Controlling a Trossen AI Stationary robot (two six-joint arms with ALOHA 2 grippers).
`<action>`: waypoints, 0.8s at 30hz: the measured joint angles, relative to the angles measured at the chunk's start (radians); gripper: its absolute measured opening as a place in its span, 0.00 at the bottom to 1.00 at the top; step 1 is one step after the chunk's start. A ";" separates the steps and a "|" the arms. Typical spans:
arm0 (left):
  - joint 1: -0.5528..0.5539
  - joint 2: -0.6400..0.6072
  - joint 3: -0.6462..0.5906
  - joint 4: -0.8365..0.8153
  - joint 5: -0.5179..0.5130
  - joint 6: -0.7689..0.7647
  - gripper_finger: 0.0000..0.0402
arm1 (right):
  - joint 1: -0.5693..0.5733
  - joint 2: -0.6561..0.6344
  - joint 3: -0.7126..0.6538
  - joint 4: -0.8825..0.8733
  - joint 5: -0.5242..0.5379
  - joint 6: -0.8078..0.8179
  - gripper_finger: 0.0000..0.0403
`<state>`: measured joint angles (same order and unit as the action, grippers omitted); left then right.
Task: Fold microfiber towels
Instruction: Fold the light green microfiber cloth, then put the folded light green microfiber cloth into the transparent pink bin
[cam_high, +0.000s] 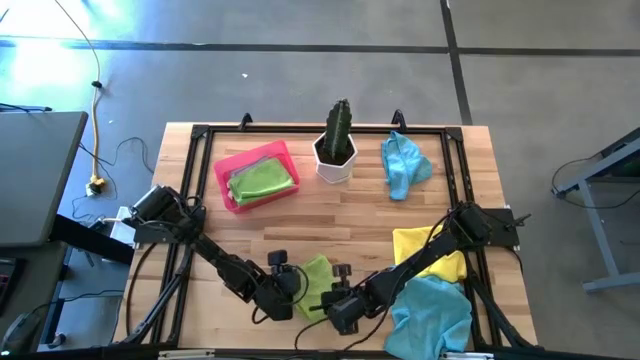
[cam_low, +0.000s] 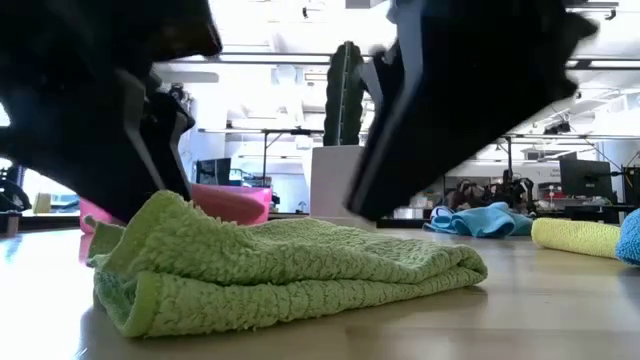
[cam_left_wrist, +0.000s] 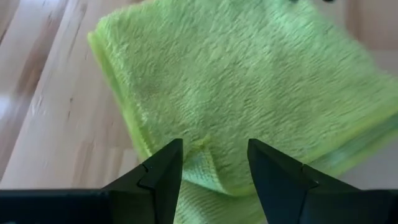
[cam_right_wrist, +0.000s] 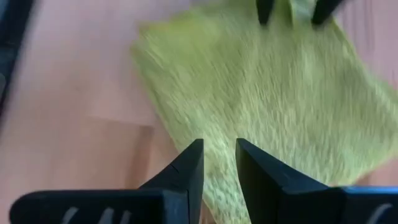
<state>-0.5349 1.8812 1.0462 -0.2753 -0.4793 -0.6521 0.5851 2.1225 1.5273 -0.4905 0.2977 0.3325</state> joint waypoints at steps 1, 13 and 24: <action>-0.003 0.000 0.009 0.000 -0.004 0.001 0.43 | 0.004 0.000 0.011 0.000 -0.005 -0.028 0.22; -0.098 0.012 0.113 0.077 -0.005 0.175 0.43 | 0.062 -0.001 0.029 -0.151 0.038 -0.109 0.22; -0.110 0.150 0.111 0.285 -0.070 0.296 0.43 | 0.082 -0.001 0.029 -0.304 0.042 -0.071 0.22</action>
<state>-0.6451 2.0312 1.1572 0.0094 -0.5493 -0.3565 0.6667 2.1212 1.5562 -0.7946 0.3395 0.2614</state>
